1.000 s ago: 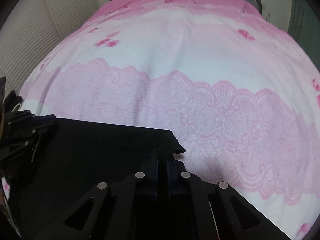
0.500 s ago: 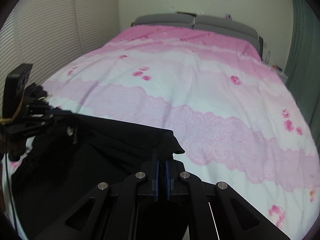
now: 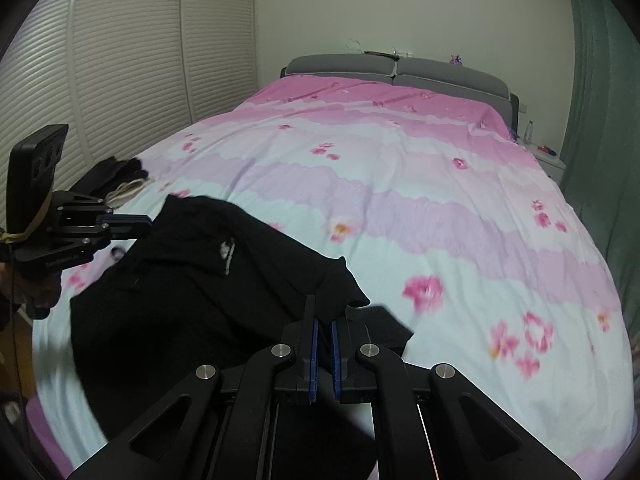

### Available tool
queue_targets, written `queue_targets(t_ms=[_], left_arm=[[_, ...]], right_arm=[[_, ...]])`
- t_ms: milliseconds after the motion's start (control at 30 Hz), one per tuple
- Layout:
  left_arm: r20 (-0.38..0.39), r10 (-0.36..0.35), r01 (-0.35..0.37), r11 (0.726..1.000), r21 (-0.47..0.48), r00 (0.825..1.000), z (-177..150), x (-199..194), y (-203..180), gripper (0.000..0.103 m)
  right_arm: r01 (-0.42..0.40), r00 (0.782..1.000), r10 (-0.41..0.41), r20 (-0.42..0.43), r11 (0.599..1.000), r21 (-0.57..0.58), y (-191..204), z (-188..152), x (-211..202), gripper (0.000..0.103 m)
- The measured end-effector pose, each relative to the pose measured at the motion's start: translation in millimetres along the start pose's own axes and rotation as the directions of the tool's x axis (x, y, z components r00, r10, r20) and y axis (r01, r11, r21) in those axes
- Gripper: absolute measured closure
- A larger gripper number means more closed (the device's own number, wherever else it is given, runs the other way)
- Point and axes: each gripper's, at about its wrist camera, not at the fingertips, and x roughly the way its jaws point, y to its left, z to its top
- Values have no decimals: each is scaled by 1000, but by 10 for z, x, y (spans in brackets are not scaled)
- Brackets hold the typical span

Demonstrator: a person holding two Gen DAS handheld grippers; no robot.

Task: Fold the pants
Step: 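Close the left gripper on the waistband while the right gripper grasps it too, then lift the waistband with both grippers and fold it over toward the legs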

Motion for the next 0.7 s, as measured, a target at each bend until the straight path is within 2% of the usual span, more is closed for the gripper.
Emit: queue_targets(t_ms=[233,467,700], left_arm=[[-26,-27,26,998,-52,999,-456,-139,-154,99],[-30,-42,39,997,-74,999,-788,-329,-316,99],[-34,-56,52,994,-92,998,-1033,-468,-486,98]], right_arm=[[53,999,-53,4,997,-50,367,-601,-354,98],[87,996,-89,-14,989,-120,756,-1231,-491,98],[93,996,-93,1,993,-72,948,-1685,-641,98]])
